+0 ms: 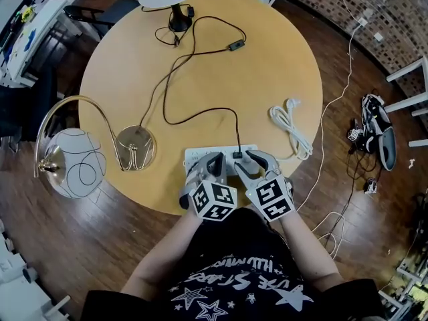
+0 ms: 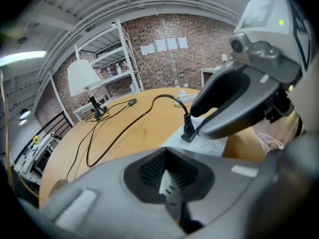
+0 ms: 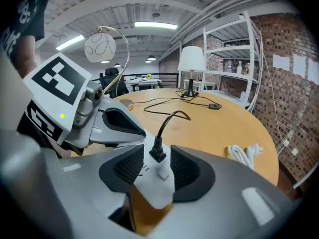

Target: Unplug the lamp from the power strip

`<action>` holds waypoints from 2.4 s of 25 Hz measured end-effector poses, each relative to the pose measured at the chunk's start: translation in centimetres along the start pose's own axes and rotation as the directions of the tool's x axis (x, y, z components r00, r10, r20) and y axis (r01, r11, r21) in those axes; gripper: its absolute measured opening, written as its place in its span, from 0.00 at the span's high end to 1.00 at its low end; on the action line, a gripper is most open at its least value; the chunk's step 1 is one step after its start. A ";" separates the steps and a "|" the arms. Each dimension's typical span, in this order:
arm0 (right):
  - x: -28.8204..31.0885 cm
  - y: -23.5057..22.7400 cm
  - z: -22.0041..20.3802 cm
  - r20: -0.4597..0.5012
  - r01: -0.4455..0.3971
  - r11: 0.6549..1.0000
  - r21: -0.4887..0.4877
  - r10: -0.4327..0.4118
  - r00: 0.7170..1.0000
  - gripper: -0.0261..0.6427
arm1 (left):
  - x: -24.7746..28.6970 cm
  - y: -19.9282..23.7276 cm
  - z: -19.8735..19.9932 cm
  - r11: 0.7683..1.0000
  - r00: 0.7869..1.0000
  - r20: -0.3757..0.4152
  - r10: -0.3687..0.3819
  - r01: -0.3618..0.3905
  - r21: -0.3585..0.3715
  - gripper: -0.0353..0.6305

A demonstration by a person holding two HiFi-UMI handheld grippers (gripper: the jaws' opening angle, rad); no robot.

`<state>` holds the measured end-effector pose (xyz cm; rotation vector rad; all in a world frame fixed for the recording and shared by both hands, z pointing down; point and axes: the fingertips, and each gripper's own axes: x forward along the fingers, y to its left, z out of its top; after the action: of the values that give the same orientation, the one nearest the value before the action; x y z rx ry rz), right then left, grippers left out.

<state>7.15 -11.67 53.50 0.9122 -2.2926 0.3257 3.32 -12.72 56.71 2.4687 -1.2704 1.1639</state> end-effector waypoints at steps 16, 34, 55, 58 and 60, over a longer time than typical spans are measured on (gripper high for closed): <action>2.1 0.5 0.0 -0.108 -0.152 0.971 -0.186 0.134 0.985 0.83 | 0.1 -0.1 0.0 0.999 0.999 -0.013 -0.043 0.043 -0.033 0.94; 1.7 0.6 0.2 -0.089 -0.130 0.965 -0.228 0.112 0.990 0.86 | 0.1 -0.2 0.1 0.997 0.998 -0.011 -0.060 0.059 -0.039 0.94; -2.5 -2.5 6.2 0.157 -0.068 0.997 -0.045 0.074 0.985 0.87 | -0.3 -0.2 0.3 0.999 0.997 0.061 -0.044 0.045 -0.016 0.94; -3.4 -2.4 7.4 0.195 -0.065 0.997 -0.045 0.073 0.978 0.87 | -1.5 1.4 1.3 0.996 0.991 0.136 0.005 0.007 -0.088 0.94; -4.0 -2.3 8.1 0.221 -0.065 0.997 -0.044 0.073 0.973 0.87 | -2.7 2.9 2.8 0.993 0.976 0.208 0.059 -0.036 -0.116 0.94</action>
<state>7.09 -14.79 44.67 0.8905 -2.5313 0.2194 1.89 -14.02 52.24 2.5461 -1.4134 0.8309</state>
